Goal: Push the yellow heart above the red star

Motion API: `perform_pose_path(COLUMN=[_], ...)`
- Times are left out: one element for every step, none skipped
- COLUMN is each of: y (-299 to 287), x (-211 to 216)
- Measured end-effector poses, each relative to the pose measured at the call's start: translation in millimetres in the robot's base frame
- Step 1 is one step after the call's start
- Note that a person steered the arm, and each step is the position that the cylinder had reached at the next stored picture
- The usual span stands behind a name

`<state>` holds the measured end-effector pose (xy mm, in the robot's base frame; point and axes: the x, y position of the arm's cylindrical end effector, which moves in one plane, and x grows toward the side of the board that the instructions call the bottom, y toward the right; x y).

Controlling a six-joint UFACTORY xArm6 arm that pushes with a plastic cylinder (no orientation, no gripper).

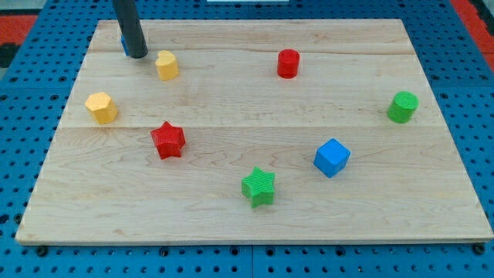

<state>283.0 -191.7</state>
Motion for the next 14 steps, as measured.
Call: perform_pose_path(y=[0,9,10,26,40,60,61,62,60,60,65,67,67,67], x=[-3,-3,-3,-3,1,6,7,7,16,16,18,18,18,17])
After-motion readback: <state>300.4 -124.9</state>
